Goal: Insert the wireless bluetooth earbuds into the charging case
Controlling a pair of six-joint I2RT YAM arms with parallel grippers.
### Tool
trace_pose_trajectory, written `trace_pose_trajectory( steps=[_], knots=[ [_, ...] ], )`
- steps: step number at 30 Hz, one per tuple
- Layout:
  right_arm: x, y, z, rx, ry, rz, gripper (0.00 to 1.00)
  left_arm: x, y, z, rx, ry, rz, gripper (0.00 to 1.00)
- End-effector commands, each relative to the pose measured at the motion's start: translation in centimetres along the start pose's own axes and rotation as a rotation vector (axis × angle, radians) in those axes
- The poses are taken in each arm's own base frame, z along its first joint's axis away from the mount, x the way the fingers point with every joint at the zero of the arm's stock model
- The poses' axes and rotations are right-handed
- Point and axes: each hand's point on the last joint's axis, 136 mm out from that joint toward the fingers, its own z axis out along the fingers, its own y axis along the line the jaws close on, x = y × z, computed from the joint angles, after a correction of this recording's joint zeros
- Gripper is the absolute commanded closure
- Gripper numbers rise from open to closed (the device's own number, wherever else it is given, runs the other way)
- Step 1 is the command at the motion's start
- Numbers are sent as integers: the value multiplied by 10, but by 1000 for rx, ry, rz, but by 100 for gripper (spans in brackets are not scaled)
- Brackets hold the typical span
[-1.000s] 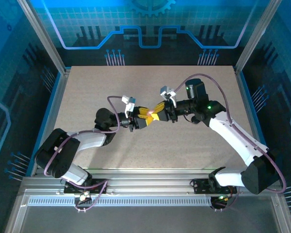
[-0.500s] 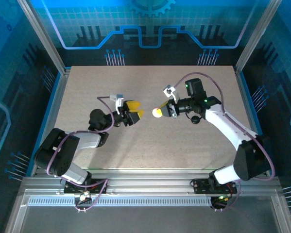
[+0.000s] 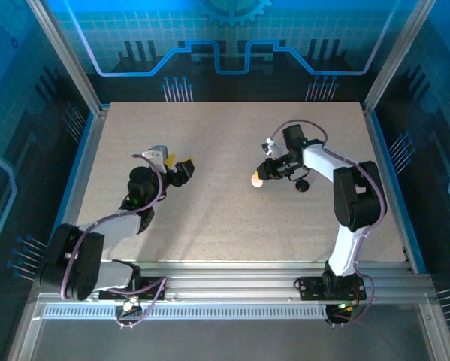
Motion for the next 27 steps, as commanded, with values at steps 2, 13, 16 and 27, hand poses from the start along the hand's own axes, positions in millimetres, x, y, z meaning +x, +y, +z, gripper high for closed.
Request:
trace_pose_trajectory(
  steps=[2, 13, 16, 27],
  knots=[
    [4, -19, 4, 46, 60, 86, 88, -7, 40, -12, -257, 45, 190, 20],
    [22, -51, 3, 173, 120, 179, 72, 1, 100, -13, -529, 134, 302, 13],
    [18, -52, -3, 198, 93, 179, 58, 8, 113, -15, -567, 149, 274, 11],
    [-7, -67, -62, 393, -131, 122, 47, 24, 152, -24, -687, 147, 206, 1]
  ],
)
